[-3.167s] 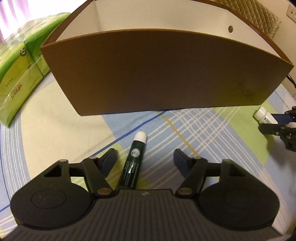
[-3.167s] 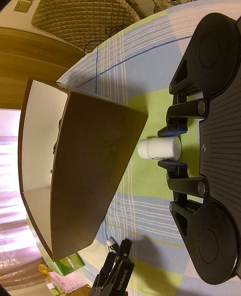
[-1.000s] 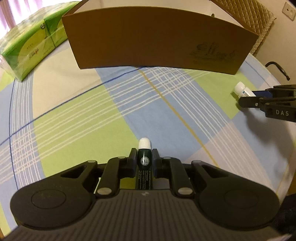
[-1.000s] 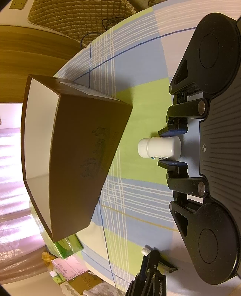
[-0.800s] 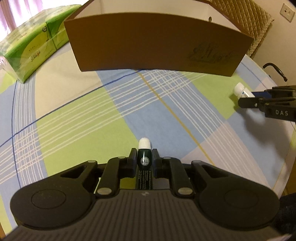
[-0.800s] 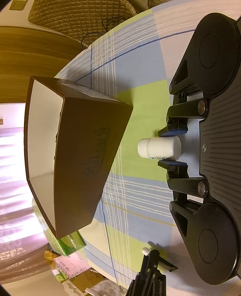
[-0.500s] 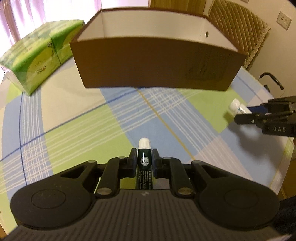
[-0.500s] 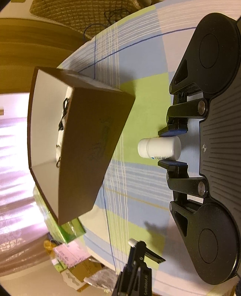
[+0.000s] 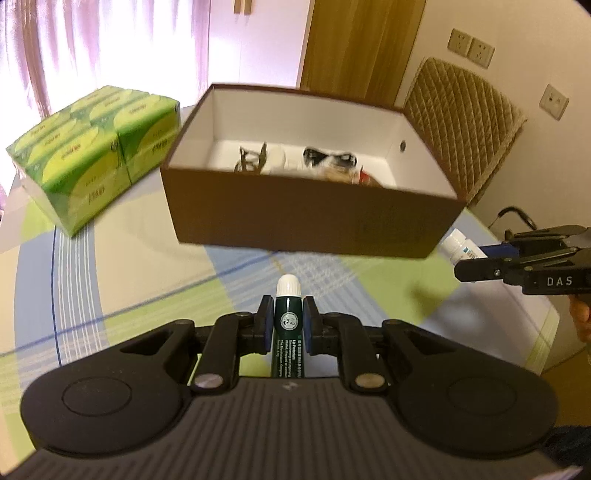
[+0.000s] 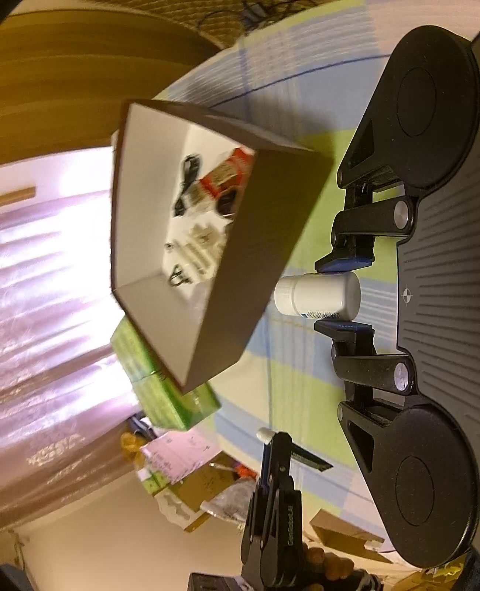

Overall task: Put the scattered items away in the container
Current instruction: 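Carry the green tube with the left tool while the right tool carries the pill bottle to the box, then lower the tube and pill bottle into the box and open both tools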

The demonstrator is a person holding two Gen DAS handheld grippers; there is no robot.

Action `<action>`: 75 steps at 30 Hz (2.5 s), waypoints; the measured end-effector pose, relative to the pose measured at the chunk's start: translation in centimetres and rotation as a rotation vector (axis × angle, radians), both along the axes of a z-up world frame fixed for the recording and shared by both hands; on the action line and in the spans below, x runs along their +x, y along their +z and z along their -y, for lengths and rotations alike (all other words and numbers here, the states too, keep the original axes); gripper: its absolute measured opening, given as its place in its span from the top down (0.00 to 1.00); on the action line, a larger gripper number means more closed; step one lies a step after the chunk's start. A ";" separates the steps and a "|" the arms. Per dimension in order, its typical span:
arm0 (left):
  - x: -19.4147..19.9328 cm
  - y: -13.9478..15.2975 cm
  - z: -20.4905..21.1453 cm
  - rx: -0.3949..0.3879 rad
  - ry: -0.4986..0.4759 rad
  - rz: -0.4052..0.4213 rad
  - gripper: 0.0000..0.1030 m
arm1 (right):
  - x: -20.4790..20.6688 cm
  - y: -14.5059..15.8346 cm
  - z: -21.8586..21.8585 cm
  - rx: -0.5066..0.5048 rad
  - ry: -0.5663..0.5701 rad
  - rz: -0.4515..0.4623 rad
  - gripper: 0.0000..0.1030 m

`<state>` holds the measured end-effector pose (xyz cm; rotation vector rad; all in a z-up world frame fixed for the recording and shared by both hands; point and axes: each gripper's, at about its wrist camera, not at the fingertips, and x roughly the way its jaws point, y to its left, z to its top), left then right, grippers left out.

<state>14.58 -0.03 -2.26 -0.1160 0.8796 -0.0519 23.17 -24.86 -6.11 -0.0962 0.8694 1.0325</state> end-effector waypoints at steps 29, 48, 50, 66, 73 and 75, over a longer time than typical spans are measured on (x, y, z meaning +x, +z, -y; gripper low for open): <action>17.6 4.5 -2.7 0.089 -0.029 0.127 0.88 | 12.8 4.1 -4.9 -0.037 -0.007 0.181 0.72; 25.1 -7.1 -4.0 0.217 -0.024 -0.254 0.88 | 17.4 0.2 -7.1 -0.182 0.024 0.166 0.72; 25.3 -7.7 -3.7 0.240 -0.033 -0.272 0.87 | 17.6 -0.1 -7.3 -0.205 0.029 0.177 0.72; 24.6 -5.4 -3.2 0.234 -0.035 -0.227 0.74 | 19.4 -1.8 -8.1 -0.310 0.024 0.225 0.72; 24.4 -4.6 -2.8 0.250 -0.032 -0.210 0.65 | 19.5 -1.8 -8.6 -0.318 -0.023 0.347 0.71; 24.3 -4.5 -2.7 0.253 -0.031 -0.205 0.62 | 19.5 -1.6 -8.6 -0.306 -0.017 0.363 0.69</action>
